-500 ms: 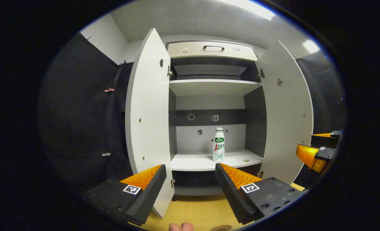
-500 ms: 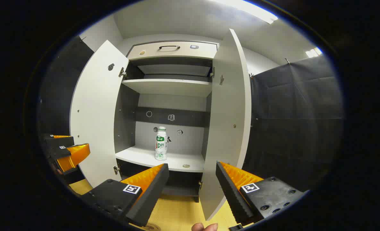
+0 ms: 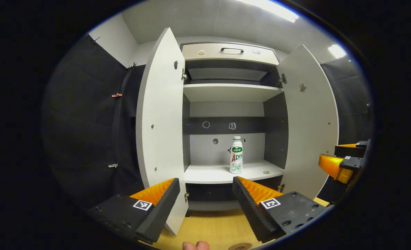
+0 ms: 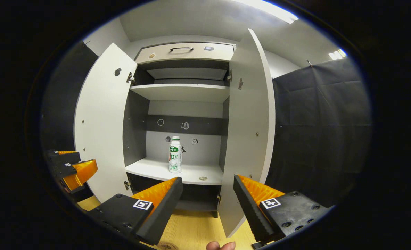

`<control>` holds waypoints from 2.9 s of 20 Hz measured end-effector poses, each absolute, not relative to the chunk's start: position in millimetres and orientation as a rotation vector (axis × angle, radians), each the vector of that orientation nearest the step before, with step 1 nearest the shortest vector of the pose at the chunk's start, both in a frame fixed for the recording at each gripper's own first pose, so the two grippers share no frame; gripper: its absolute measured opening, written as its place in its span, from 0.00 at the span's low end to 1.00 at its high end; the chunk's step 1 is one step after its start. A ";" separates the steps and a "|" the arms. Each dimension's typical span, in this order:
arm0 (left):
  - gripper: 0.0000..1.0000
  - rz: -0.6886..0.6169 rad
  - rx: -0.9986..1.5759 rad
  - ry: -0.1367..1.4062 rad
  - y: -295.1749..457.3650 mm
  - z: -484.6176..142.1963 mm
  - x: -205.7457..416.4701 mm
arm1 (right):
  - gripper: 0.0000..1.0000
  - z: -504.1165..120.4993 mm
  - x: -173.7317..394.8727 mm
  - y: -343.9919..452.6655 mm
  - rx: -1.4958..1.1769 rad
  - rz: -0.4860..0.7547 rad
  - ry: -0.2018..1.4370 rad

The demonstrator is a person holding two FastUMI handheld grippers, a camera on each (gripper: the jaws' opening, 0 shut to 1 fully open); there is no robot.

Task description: Grasp the bottle in the cabinet with the left hand and place it on the coaster, then close the right door with the right hand and the left door with the left hand.

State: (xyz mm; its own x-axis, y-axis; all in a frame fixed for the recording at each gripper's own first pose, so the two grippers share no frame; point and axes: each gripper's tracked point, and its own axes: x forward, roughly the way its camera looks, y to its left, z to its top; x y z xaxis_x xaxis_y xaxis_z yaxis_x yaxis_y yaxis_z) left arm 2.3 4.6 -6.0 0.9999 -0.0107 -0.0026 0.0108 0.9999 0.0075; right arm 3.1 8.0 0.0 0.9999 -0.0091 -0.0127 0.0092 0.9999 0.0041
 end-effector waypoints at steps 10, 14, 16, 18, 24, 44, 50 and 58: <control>0.97 -0.015 0.006 0.000 4.4 -7.0 3.5 | 0.98 3.9 4.3 10.1 0.003 -0.005 0.004; 0.97 -0.022 0.008 -0.005 2.3 -5.1 4.3 | 0.98 7.2 3.7 10.9 0.005 -0.006 0.003; 0.97 -0.037 0.004 -0.013 -2.3 -1.6 8.1 | 0.97 12.1 1.3 9.3 0.010 -0.011 -0.004; 0.97 -0.068 -0.007 -0.018 -15.1 0.9 19.7 | 0.97 16.9 -3.2 4.0 0.014 -0.020 -0.007; 0.97 -0.153 -0.031 -0.019 -61.7 -1.7 97.9 | 0.97 36.1 -11.2 -14.3 0.031 -0.037 -0.035; 0.97 -0.171 0.009 0.043 -140.9 -70.2 394.9 | 0.97 8.9 23.0 -16.6 0.021 0.058 -0.008; 0.75 -0.205 -0.004 0.037 -146.1 -69.4 400.1 | 0.98 5.5 28.3 -31.1 0.008 0.036 -0.005; 0.74 -0.218 -0.010 -0.038 -126.2 -21.5 340.0 | 0.98 14.8 19.8 -43.0 0.039 -0.009 -0.030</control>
State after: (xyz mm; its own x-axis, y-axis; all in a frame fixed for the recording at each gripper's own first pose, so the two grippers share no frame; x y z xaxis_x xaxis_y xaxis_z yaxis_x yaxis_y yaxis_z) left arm 340.0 -126.2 -21.5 0.9755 -0.2165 0.0389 0.2168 0.9762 -0.0054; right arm 19.8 -43.0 14.8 0.9995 -0.0100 0.0296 0.0089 0.9992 0.0395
